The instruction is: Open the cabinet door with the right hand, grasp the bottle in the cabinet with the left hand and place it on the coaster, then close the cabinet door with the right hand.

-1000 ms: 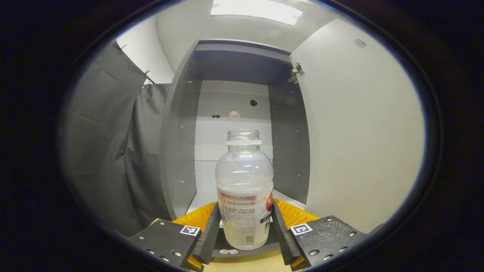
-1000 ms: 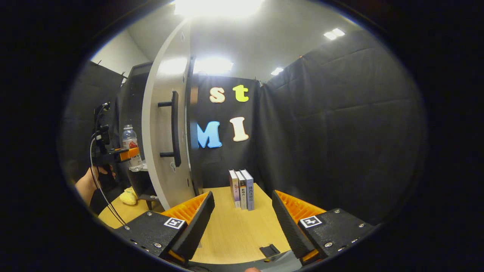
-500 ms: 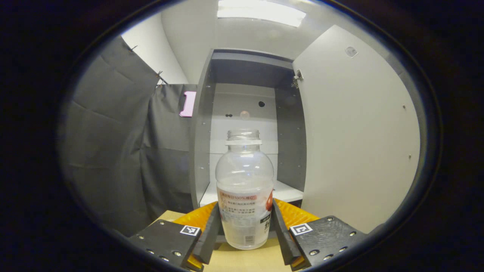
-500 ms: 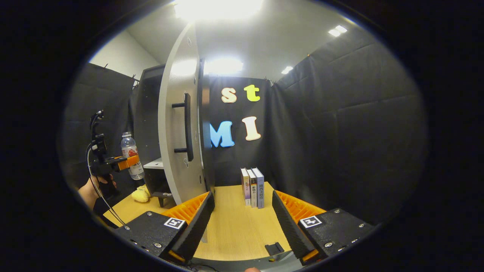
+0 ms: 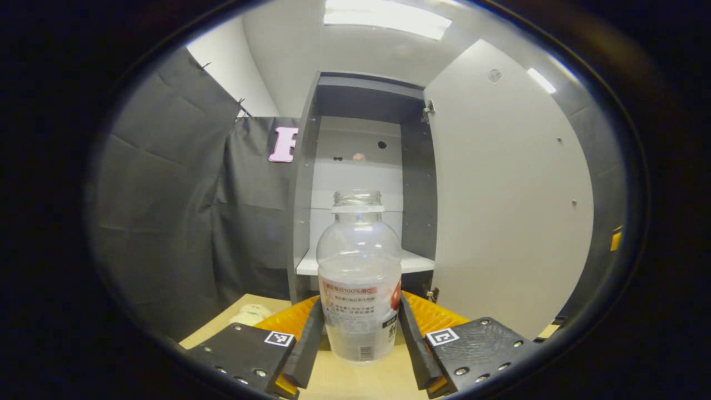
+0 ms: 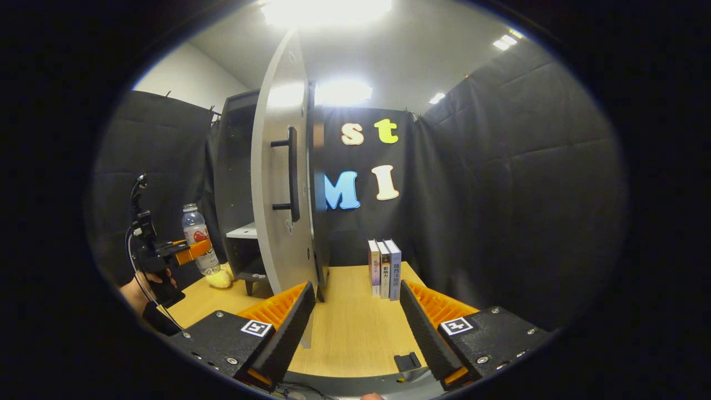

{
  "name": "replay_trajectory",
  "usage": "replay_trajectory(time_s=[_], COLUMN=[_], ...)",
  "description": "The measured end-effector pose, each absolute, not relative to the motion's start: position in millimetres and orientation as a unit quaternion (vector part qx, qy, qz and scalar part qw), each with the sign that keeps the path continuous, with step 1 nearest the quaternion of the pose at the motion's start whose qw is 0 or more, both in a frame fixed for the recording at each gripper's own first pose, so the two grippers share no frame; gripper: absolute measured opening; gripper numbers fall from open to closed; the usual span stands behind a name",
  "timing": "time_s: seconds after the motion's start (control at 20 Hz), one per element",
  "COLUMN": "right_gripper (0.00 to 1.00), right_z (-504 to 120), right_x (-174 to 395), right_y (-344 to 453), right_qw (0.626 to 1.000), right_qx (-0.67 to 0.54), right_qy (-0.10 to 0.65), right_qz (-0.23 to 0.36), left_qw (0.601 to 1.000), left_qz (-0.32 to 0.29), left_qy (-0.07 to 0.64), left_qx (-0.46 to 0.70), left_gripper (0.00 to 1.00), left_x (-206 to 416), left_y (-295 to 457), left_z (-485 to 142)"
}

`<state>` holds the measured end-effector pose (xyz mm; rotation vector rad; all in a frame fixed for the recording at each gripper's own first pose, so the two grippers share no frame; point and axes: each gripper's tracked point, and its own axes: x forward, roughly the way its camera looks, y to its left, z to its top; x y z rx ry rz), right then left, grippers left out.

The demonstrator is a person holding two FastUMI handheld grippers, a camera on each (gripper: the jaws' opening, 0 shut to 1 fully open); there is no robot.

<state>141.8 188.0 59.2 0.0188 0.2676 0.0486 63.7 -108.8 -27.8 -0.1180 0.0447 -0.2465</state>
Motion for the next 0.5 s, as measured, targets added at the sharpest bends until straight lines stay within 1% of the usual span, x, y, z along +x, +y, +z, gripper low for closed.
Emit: replay_trajectory(time_s=[0.35, 0.4, 0.45, 0.5], right_gripper=[0.95, 0.95, 0.94, 0.94], right_z=[53, 52, 51, 50], right_x=[140, 141, 141, 142], right_y=[192, 193, 193, 195], right_qw=[0.989, 0.989, 0.988, 0.988], right_qx=[0.016, 0.015, 0.014, 0.013], right_qy=[0.144, 0.145, 0.145, 0.146], right_qz=[0.037, 0.04, 0.042, 0.044], left_qw=[0.99, 0.99, 0.99, 0.99], left_qz=[-0.123, -0.12, -0.118, -0.116], left_qy=[0.039, 0.042, 0.046, 0.049], left_qx=[-0.062, -0.062, -0.06, -0.058], left_gripper=[0.71, 0.65, 0.77, 0.77], left_x=[17, 12, 7, 1], left_y=[-102, -100, -97, -94], left_z=[-75, -82, -90, -97])
